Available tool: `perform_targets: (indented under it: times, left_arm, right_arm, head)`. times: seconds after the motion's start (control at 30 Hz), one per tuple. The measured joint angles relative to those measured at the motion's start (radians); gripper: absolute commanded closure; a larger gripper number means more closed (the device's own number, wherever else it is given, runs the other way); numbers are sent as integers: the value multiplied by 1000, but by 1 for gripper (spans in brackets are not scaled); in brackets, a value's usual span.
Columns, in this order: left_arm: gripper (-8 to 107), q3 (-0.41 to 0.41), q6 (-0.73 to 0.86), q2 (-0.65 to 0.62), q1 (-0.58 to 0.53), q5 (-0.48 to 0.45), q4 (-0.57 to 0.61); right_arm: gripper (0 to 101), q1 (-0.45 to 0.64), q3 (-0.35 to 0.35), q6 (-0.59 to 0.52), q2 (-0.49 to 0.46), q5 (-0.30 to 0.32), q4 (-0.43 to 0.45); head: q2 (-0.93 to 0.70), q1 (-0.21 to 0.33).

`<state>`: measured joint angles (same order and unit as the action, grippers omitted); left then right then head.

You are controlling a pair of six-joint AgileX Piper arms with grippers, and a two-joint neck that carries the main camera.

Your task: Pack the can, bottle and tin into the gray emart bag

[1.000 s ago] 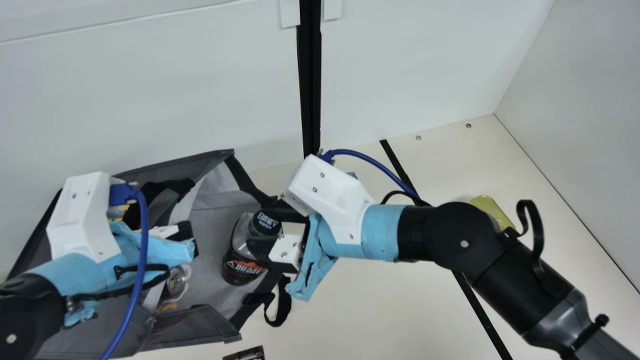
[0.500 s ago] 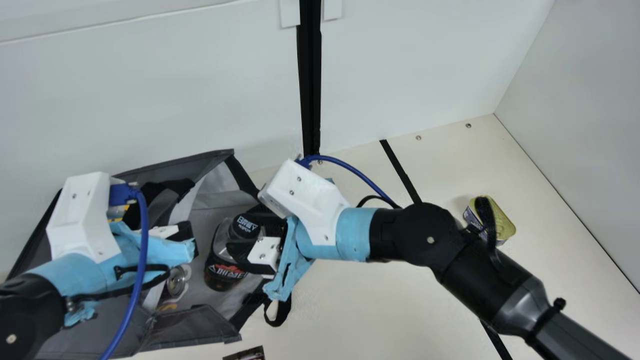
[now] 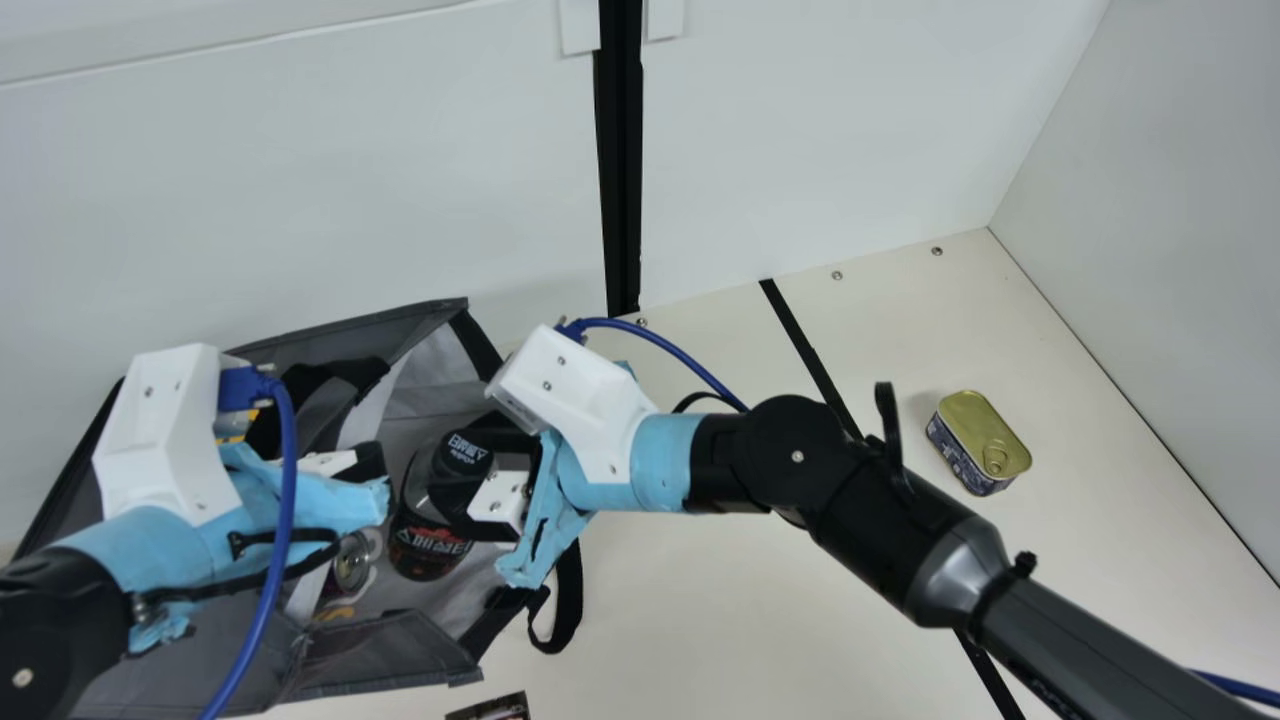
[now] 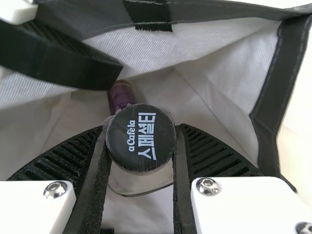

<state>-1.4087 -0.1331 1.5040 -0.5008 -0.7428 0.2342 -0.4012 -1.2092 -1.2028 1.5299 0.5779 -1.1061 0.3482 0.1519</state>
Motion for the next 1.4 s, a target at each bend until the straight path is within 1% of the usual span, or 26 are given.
perform_targets:
  times: [0.2, 0.47, 0.83, 1.03, 1.4]
  left_arm:
    - [89, 0, 0, 0, 0, 0, 0]
    - [89, 0, 0, 0, 0, 0, 0]
    - [89, 0, 0, 0, 0, 0, 0]
    - [89, 0, 0, 0, 0, 0, 0]
    - [89, 0, 0, 0, 0, 0, 0]
  right_arm:
    - [101, -4, -20, -67, 58, 0, -56]
    - [101, -16, -46, -120, 131, 0, -110]
    - [101, -32, -76, -151, 206, -4, -128]
    - [81, -36, -88, -157, 225, -1, -131]
    - [45, -31, -94, -152, 225, 16, -106]
  head:
    - [0, 0]
    - [0, 0]
    - [0, 0]
    - [0, 0]
    - [-2, 0]
